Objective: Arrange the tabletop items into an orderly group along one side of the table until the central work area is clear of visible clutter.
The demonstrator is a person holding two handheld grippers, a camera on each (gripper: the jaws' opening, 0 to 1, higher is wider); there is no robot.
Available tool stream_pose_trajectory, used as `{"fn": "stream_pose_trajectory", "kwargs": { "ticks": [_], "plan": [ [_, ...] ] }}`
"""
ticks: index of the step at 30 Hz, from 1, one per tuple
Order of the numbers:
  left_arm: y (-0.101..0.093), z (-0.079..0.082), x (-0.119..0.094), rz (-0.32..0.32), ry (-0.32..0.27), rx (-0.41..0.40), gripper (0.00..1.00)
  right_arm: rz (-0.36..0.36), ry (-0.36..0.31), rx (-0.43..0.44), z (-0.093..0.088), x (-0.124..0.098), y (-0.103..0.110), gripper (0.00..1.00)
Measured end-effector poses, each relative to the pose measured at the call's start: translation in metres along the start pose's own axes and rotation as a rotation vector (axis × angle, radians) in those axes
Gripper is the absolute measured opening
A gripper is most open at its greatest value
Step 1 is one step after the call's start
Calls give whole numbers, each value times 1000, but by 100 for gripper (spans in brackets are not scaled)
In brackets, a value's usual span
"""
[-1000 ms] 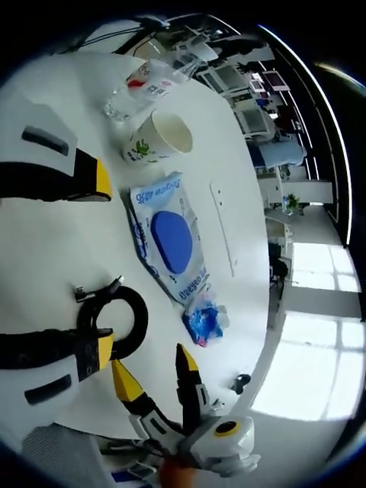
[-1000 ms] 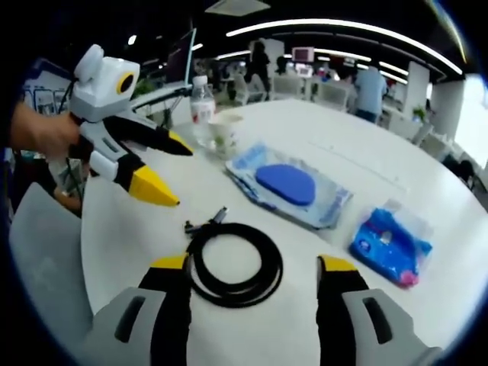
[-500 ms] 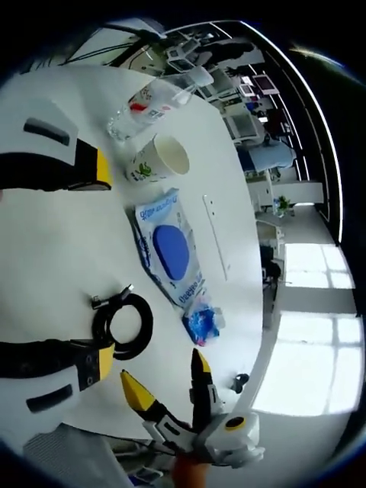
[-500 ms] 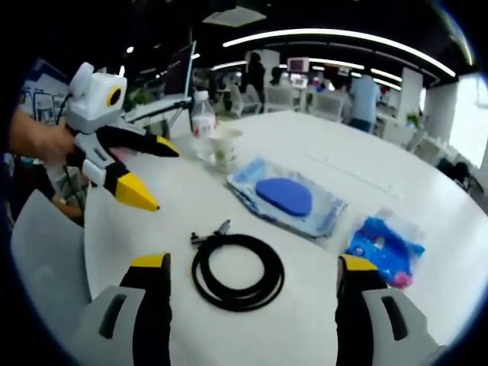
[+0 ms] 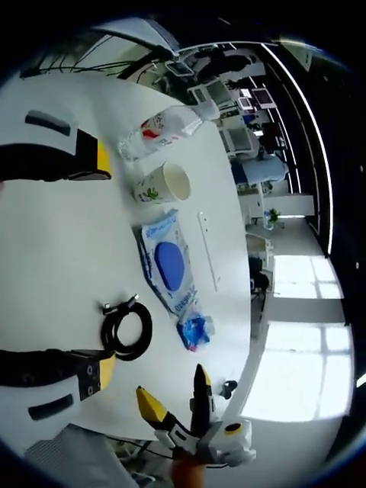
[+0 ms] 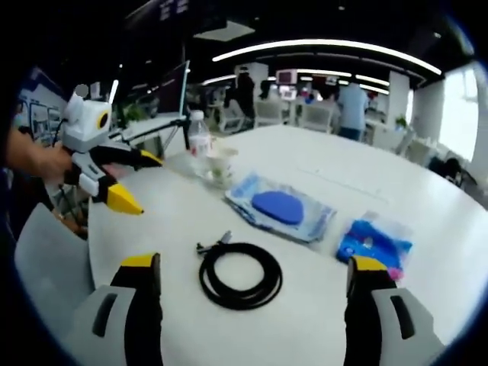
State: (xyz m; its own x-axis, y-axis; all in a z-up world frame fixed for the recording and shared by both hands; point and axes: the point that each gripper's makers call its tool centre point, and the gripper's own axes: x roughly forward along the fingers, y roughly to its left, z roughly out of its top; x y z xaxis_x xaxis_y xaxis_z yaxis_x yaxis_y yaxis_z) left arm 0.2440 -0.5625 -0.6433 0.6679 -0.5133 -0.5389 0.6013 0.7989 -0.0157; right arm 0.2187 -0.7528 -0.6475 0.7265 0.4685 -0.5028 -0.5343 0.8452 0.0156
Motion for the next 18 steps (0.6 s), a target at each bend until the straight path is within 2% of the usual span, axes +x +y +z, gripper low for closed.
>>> {"fn": "stream_pose_trajectory", "kwargs": {
  "ticks": [5, 8, 18],
  "plan": [
    [5, 1, -11, 24, -24, 2, 94, -9, -14, 4, 0, -9, -2, 100],
    [5, 1, -17, 36, -34, 32, 94, -18, -19, 1, 0, -13, -3, 100],
    [10, -5, -35, 65, -55, 4, 99, -61, -52, 30, 2, -29, -8, 100]
  ]
}}
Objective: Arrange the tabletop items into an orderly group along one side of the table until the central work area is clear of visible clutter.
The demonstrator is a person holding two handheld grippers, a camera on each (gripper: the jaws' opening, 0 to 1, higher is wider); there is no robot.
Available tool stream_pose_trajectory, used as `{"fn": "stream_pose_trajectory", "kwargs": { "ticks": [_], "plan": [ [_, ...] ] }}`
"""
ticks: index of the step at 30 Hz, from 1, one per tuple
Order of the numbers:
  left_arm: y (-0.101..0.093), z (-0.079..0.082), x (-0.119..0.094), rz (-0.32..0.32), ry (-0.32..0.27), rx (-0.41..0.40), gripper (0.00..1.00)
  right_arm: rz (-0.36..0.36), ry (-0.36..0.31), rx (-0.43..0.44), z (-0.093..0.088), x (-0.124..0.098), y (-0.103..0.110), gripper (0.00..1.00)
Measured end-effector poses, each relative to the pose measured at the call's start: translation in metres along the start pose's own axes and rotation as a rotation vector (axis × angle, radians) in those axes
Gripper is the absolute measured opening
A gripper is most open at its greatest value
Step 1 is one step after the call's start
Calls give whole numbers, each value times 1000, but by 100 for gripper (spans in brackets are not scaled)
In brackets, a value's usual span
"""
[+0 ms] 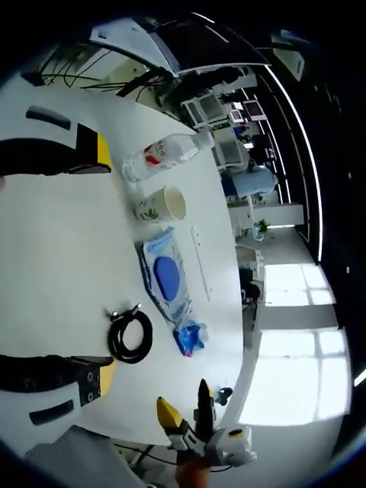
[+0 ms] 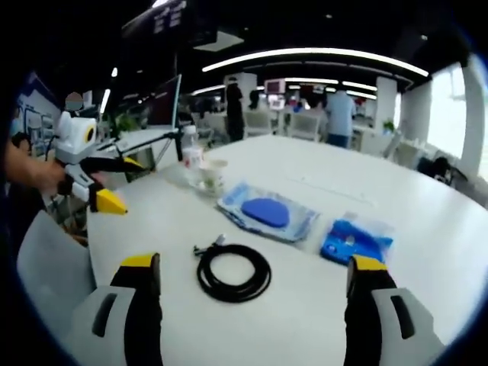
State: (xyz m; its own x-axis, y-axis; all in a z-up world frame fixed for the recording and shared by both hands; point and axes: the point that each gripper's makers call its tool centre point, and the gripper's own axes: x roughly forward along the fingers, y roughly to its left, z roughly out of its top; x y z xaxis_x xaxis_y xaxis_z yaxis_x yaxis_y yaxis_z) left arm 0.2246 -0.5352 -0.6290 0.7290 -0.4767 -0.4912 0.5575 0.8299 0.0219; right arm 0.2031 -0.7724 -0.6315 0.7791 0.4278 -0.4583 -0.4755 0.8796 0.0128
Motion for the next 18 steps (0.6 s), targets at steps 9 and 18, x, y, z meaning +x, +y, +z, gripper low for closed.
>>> {"fn": "stream_pose_trajectory", "kwargs": {
  "ticks": [9, 18],
  "plan": [
    [1, -10, -14, 17, 4, -3, 99, -30, -6, -9, -6, -13, 4, 100],
    [7, -13, -24, 58, -18, -18, 99, -80, -41, -23, -8, -28, 5, 100]
  ]
}}
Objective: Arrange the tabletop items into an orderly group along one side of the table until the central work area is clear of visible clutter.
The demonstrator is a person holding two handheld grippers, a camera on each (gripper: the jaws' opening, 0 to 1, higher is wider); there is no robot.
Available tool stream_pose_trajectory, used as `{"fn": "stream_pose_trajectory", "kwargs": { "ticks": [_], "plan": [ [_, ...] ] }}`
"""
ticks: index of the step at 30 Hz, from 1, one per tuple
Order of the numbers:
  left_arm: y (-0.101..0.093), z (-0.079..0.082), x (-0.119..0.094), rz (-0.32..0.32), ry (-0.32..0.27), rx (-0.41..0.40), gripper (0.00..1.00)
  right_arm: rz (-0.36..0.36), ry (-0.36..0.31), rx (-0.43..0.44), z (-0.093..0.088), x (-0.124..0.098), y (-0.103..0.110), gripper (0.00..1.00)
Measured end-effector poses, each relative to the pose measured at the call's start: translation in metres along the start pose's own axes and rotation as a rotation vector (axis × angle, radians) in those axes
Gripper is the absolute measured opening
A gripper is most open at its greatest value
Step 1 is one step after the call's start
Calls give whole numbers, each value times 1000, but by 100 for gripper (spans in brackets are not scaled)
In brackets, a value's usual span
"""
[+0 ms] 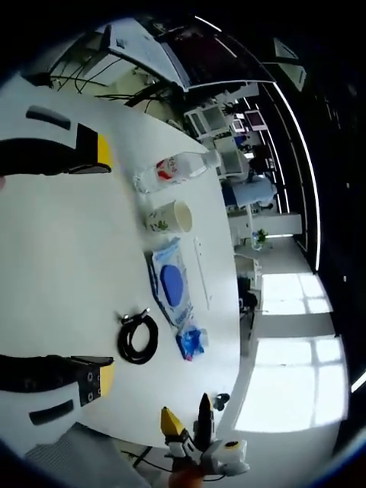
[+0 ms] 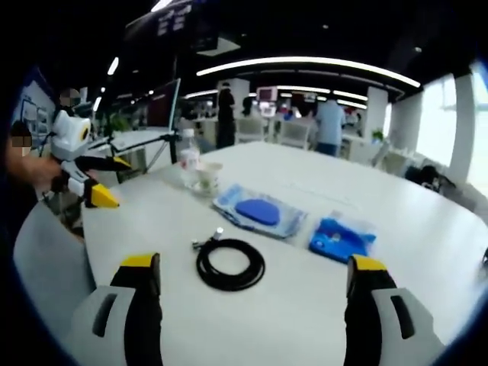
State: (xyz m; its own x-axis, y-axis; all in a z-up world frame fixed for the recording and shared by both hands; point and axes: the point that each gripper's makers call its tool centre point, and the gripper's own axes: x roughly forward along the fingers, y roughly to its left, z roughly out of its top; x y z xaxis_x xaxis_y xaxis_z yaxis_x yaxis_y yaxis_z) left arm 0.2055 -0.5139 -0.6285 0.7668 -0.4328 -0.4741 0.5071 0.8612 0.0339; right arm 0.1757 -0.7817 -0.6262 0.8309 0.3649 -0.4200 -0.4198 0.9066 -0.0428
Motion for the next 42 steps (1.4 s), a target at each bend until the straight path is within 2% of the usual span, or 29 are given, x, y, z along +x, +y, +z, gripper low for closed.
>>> {"fn": "stream_pose_trajectory", "kwargs": {
  "ticks": [10, 16, 22, 30, 32, 35, 42],
  "plan": [
    [-6, -5, -14, 17, -10, 44, 99, -16, -5, -15, -7, -16, 9, 100],
    [-4, -9, -24, 28, -18, 23, 99, -11, -19, -32, -10, -27, 22, 100],
    [-6, -13, -31, 35, -24, 32, 99, -44, -41, -39, -13, -36, 23, 100],
    [-7, -21, -42, 52, -32, 35, 99, -55, -45, -4, -22, -45, 31, 100],
    [-8, -17, -44, 55, -47, 64, 99, -50, -44, -11, -23, -46, 33, 100],
    [-5, -12, -45, 56, -70, 42, 99, -67, -79, 7, -17, -46, 29, 100],
    [0, -15, -51, 68, -70, 31, 99, -88, -88, 24, -19, -44, 27, 100]
  ]
}}
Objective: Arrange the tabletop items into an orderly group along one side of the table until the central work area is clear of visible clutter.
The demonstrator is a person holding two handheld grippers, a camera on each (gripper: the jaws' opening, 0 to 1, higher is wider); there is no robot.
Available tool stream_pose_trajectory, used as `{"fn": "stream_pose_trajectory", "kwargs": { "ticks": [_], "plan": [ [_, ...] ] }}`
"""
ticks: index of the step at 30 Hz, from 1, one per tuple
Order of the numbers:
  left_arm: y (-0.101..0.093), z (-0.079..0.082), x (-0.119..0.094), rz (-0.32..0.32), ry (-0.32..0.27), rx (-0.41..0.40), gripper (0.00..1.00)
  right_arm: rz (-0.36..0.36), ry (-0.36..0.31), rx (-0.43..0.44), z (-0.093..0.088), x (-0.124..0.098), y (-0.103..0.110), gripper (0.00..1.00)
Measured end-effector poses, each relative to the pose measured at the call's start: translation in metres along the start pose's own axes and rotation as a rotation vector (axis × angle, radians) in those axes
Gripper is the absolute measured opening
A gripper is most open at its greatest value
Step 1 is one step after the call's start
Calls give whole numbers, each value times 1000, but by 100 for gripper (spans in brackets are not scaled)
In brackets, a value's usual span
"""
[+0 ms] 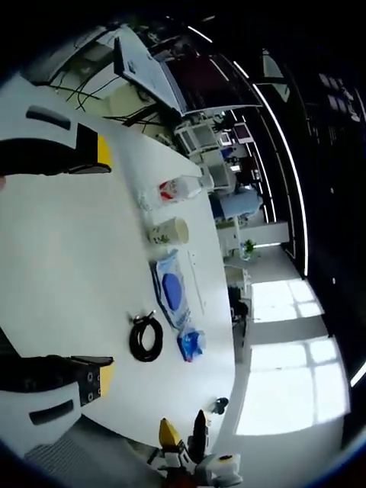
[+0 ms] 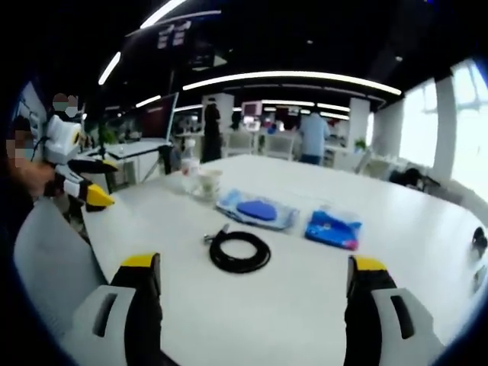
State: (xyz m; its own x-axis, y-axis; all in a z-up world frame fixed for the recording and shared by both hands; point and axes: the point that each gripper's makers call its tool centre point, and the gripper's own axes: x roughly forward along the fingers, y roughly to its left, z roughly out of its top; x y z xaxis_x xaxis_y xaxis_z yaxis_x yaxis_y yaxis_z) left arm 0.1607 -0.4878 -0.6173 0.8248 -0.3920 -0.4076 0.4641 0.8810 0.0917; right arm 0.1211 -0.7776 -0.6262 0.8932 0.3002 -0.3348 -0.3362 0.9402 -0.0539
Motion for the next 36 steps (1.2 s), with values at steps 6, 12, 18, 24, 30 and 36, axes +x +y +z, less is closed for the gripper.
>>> {"fn": "stream_pose_trajectory", "kwargs": {
  "ticks": [6, 12, 18, 24, 30, 36],
  "plan": [
    [0, -1, 1, -7, -1, -15, 99, -21, 7, 7, -5, 2, -4, 100],
    [-4, -6, 2, -19, 17, 0, 99, -37, 1, 0, -5, 2, -6, 100],
    [-6, -8, 2, -30, 26, 2, 99, -59, -8, 17, -5, 1, -12, 100],
    [-4, -9, 1, -34, 25, -25, 99, -55, -17, 10, -3, 1, -10, 100],
    [-7, -8, -1, -45, 11, -11, 99, -55, -25, 13, -1, 0, -10, 100],
    [1, -6, -2, -24, 0, -69, 99, -45, -19, 23, -3, 1, -8, 100]
  ]
}}
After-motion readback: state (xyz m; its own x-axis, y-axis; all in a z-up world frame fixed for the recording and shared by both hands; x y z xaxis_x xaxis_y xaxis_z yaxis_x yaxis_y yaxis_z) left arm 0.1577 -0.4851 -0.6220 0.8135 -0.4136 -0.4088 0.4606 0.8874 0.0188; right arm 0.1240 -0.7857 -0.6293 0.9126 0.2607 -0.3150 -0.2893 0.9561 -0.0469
